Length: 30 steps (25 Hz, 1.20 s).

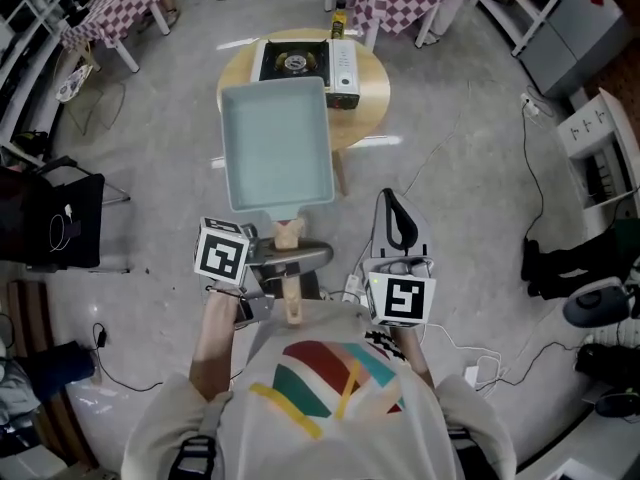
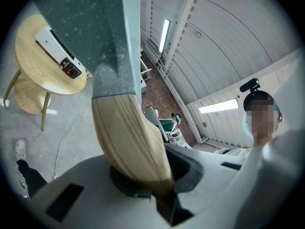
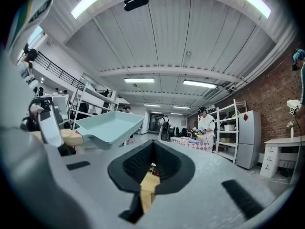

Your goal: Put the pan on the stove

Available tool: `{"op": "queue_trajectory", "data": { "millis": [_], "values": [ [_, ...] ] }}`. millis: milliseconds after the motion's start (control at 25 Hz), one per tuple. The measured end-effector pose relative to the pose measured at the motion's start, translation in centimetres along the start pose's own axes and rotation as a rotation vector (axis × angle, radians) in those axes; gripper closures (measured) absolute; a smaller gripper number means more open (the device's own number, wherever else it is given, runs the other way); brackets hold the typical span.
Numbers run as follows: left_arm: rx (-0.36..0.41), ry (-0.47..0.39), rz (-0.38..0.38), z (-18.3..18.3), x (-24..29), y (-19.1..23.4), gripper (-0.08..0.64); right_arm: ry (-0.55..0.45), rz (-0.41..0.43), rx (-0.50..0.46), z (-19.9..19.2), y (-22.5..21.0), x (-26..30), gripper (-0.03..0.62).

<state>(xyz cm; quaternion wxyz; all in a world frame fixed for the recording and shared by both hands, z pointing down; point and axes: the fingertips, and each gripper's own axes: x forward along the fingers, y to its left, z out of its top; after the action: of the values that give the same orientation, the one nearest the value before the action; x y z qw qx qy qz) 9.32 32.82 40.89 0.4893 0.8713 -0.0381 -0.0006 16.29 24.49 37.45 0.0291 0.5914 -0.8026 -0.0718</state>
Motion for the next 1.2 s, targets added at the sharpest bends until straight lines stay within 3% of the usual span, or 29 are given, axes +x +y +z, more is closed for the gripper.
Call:
{"op": "queue_trajectory", "data": {
  "millis": [240,400,760,1200],
  "values": [
    [0.028,0.03,0.011,1.3,0.9,1.7,0.52,-0.034,0.008,-0.065,0.2,-0.9,1.5,0.594],
    [0.022,0.029,-0.019,2.5,1.1,1.9,0.518,0.007,-0.015,-0.049,0.0,-1.8,3.0,0.594],
    [0.015,0.003,-0.036,6.0,0.5,4.0,0.517,-0.016,0.045,-0.055,-1.2,-0.1,7.1,0.594],
    [-0.004,0.014,-0.055,17.1,-1.7,10.0,0.514,0.03,0.053,-0.044,-1.1,-0.7,20.6,0.594]
  ]
}}
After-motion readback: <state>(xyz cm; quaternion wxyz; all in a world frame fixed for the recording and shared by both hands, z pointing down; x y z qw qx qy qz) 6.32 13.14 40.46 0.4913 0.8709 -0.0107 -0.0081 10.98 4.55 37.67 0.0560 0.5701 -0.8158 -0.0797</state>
